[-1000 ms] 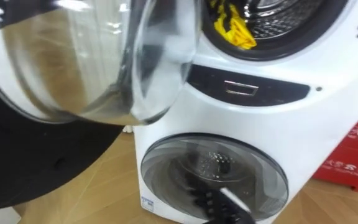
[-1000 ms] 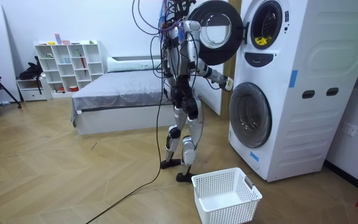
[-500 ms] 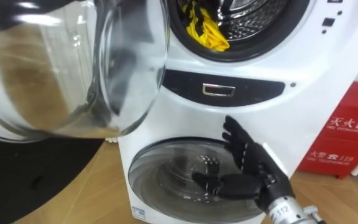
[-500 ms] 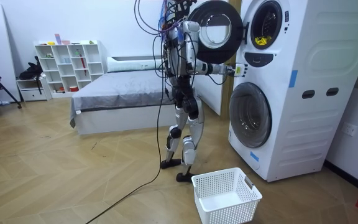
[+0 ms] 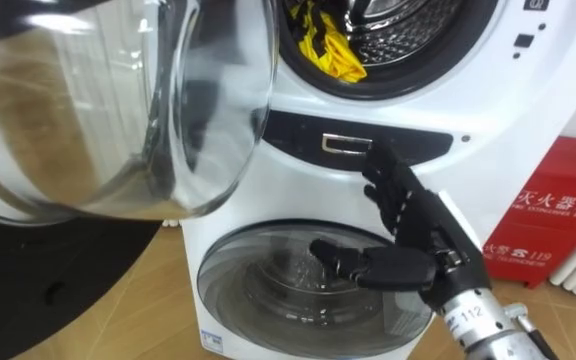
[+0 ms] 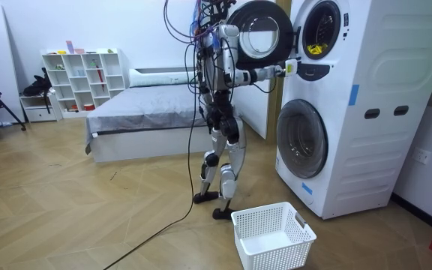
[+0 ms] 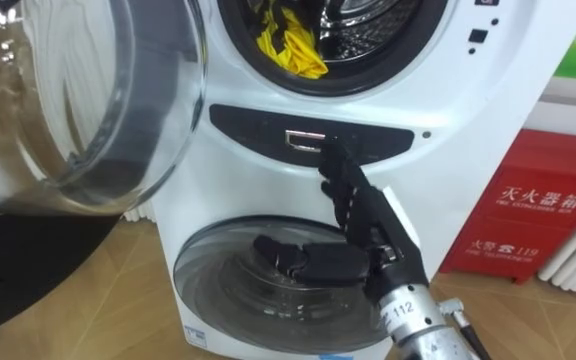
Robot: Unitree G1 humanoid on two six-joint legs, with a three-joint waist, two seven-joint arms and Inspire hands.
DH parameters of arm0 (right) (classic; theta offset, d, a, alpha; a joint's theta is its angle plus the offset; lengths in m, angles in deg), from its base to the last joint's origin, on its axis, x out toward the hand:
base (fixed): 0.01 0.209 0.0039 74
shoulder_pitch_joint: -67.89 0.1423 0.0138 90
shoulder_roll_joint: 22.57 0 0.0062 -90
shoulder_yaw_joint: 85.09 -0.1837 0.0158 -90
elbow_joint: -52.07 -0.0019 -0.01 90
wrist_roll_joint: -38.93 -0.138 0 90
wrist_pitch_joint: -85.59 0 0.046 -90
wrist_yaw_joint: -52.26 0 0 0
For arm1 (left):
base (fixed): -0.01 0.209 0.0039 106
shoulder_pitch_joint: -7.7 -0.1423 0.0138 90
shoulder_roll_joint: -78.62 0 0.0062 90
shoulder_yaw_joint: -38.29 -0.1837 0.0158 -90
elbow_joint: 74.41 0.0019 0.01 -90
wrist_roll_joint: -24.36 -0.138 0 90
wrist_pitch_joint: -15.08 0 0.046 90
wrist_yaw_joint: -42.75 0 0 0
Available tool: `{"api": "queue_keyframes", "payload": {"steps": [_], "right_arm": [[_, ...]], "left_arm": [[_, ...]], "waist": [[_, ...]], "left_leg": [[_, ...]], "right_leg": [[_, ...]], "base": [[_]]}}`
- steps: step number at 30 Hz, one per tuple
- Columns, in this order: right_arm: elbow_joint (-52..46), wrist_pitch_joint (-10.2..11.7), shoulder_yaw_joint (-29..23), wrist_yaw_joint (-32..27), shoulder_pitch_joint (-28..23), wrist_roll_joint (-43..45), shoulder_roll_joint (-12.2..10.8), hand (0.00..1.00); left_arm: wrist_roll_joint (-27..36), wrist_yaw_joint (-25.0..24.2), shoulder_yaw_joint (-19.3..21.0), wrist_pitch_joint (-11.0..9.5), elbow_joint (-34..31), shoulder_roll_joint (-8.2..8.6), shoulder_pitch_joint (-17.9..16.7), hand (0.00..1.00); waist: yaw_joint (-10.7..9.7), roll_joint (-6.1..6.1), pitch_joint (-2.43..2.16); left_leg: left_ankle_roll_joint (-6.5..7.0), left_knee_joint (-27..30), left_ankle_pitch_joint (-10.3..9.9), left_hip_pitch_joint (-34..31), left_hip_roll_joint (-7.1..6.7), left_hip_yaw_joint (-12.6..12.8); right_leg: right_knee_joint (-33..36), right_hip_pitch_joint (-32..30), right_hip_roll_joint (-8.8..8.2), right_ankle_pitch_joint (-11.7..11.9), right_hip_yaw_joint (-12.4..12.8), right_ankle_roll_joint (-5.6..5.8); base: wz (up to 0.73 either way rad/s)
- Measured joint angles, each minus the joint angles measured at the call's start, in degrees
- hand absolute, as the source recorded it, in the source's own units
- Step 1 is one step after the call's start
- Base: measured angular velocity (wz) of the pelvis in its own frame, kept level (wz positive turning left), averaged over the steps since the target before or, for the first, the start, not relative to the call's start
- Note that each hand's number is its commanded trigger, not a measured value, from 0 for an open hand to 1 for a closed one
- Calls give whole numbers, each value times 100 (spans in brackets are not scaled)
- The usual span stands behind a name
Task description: Pick clothes from washing machine
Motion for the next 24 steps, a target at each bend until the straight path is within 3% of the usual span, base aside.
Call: {"api": "queue_keyframes", "payload": {"steps": [3,5,8,10,13,15,16,17,19,20,21,22,24], "right_arm": [[-44,1,-8,12,217,49,2,0],[-44,1,-64,12,314,38,0,0],[-25,1,-62,-42,376,-50,-19,0],[48,22,-54,-132,434,-36,-20,0],[227,49,-73,-303,483,-66,2,0],[233,43,-77,-365,488,-80,16,0],[228,45,-79,-369,503,-101,51,0],[229,44,-67,-388,510,-112,48,0],[226,54,-48,-400,547,-113,37,0],[223,56,-44,-396,574,-112,42,0],[223,54,-38,-387,593,-113,38,0],[221,52,-5,-378,651,-113,41,0],[110,173,-7,-395,577,-120,69,0]], "left_arm": [[-10,2,7,14,35,5,-14,0],[-10,-18,3,35,35,-22,-24,0],[-16,-44,-14,133,17,-73,-130,0],[-185,-48,-2,201,93,-28,-207,0],[-196,-67,-43,270,127,6,-210,0],[-197,-66,-42,303,124,7,-206,0],[-195,-66,-40,311,123,2,-219,0],[-194,-66,-41,310,123,-22,-221,0],[-194,-99,-53,310,121,-20,-227,0],[-189,-182,-56,309,106,-18,-241,0],[-189,-213,-55,307,89,-11,-237,0],[-190,-267,-53,302,40,-3,-240,0],[-179,-386,-52,297,34,4,-286,0]], "waist": [[23,6,1],[15,8,5],[33,10,10],[59,82,51],[49,41,71],[67,10,72],[133,35,33],[176,-32,33],[173,-59,-24],[170,-82,-29],[175,-97,-33],[180,-156,-70],[56,-95,4]], "left_leg": [[-8,152,-35,-33,25,56],[-49,690,-201,-221,91,62],[-106,1941,-317,-605,249,74],[-77,2983,-252,-978,424,72],[-75,2864,-299,-1650,266,53],[-65,2347,-186,-2088,137,69],[-47,1788,73,-2272,109,64],[-6,1328,518,-2351,73,65],[12,957,1048,-2324,77,57],[140,875,1210,-2268,30,71],[178,884,1211,-2251,1,77],[195,991,1208,-2234,-32,140],[211,1318,1029,-2262,-1,181]], "right_leg": [[51,1,43,-35,43,-31],[190,2,49,-160,38,-59],[411,77,43,-368,94,-158],[552,217,117,-517,219,-275],[752,198,92,-735,282,-390],[792,193,67,-830,277,-405],[792,218,73,-871,276,-410],[780,304,58,-910,360,-360],[701,436,69,-962,421,-324],[672,476,54,-989,472,-285],[660,500,36,-1003,513,-262],[588,524,-18,-1003,549,-227],[558,666,-42,-968,630,-163]], "base": [[-5],[0],[-13],[-23],[-16],[-25],[-30],[-33],[-14],[-5],[-9],[-13],[-21]]}}
